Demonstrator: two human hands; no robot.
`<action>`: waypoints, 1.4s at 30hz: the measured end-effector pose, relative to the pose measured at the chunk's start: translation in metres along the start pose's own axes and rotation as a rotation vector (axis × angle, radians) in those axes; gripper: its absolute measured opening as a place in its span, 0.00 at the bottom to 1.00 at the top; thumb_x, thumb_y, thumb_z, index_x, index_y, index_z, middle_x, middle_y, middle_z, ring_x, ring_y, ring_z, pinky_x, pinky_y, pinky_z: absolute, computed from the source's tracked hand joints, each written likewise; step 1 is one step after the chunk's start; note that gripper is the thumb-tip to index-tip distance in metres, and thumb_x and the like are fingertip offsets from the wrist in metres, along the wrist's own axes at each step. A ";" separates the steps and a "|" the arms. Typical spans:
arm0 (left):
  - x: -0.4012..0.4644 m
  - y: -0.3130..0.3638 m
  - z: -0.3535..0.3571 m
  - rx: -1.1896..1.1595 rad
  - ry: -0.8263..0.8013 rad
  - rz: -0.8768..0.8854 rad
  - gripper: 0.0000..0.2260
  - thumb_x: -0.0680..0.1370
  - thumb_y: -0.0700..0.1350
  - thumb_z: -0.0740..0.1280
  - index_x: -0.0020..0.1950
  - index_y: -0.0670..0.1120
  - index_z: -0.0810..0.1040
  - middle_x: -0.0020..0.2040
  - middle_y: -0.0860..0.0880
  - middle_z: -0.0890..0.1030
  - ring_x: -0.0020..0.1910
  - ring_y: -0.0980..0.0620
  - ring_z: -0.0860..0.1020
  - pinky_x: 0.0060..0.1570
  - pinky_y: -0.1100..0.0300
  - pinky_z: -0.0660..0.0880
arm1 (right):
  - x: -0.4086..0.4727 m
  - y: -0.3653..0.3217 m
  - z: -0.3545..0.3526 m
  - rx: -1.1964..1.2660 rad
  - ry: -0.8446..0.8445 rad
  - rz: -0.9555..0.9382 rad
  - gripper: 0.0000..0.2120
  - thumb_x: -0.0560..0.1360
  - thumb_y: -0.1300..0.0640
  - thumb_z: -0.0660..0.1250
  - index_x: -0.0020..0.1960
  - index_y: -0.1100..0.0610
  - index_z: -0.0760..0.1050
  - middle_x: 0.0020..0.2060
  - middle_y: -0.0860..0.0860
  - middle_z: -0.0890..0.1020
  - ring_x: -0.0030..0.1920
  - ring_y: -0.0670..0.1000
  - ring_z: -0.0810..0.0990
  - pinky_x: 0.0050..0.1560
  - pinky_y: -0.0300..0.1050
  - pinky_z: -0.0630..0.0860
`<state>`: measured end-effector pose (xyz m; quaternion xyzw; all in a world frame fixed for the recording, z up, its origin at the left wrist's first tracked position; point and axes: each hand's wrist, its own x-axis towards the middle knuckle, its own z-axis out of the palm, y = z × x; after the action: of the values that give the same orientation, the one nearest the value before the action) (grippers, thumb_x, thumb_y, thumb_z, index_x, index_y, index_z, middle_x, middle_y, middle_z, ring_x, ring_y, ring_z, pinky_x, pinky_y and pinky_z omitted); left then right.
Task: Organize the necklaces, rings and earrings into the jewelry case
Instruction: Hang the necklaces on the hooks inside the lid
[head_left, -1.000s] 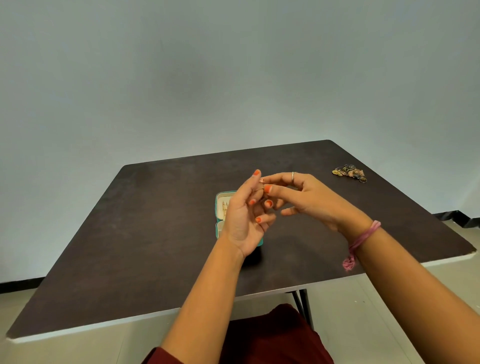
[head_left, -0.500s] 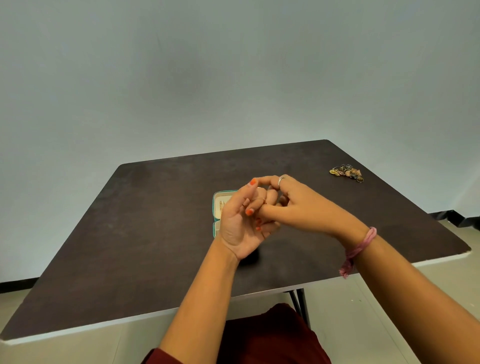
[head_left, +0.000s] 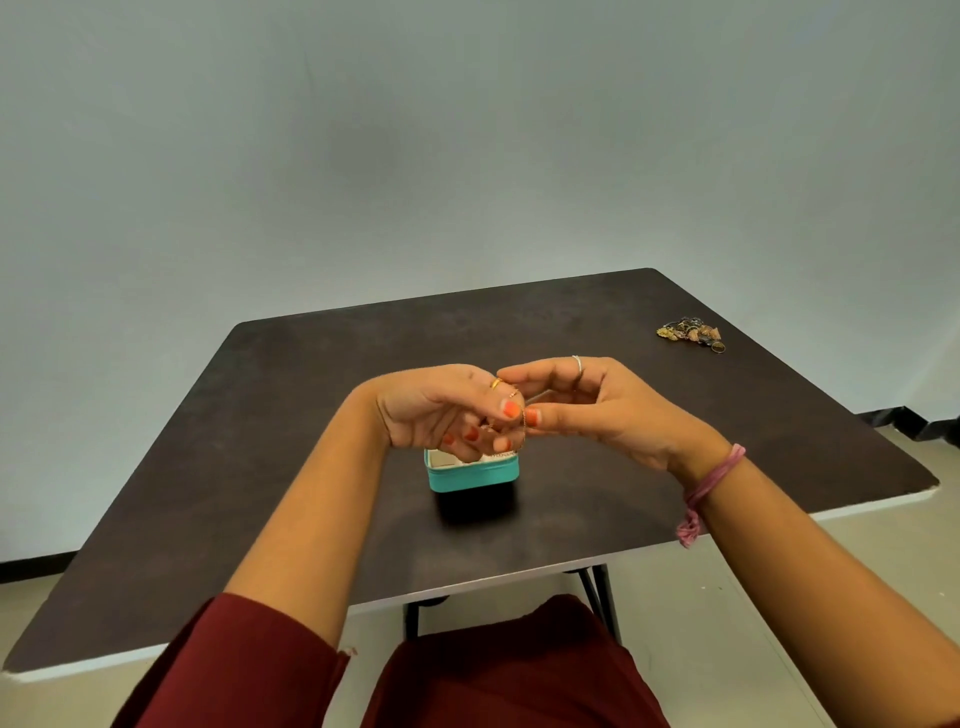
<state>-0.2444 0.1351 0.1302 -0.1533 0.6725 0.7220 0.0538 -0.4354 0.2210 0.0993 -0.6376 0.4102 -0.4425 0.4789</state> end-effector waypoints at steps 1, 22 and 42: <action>-0.001 0.004 0.000 0.031 0.007 -0.017 0.10 0.68 0.52 0.75 0.37 0.48 0.79 0.36 0.50 0.78 0.31 0.59 0.67 0.27 0.69 0.63 | 0.001 0.001 0.001 -0.008 0.036 -0.012 0.18 0.72 0.63 0.69 0.61 0.57 0.77 0.54 0.55 0.83 0.57 0.54 0.81 0.57 0.48 0.78; -0.011 0.023 0.003 -0.083 0.298 0.183 0.09 0.78 0.45 0.62 0.48 0.43 0.80 0.48 0.43 0.82 0.41 0.54 0.80 0.25 0.69 0.70 | -0.004 -0.008 0.004 0.033 0.263 -0.057 0.12 0.69 0.56 0.69 0.52 0.54 0.81 0.46 0.49 0.85 0.50 0.48 0.82 0.54 0.45 0.78; -0.006 0.038 0.020 0.163 0.519 0.131 0.10 0.75 0.52 0.66 0.37 0.48 0.77 0.28 0.51 0.71 0.27 0.56 0.66 0.31 0.65 0.65 | 0.006 -0.027 0.013 -0.053 0.289 -0.154 0.04 0.73 0.64 0.69 0.45 0.57 0.81 0.35 0.43 0.84 0.38 0.38 0.79 0.39 0.29 0.72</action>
<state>-0.2530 0.1526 0.1695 -0.2847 0.7282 0.6039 -0.1549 -0.4188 0.2238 0.1248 -0.6092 0.4363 -0.5540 0.3628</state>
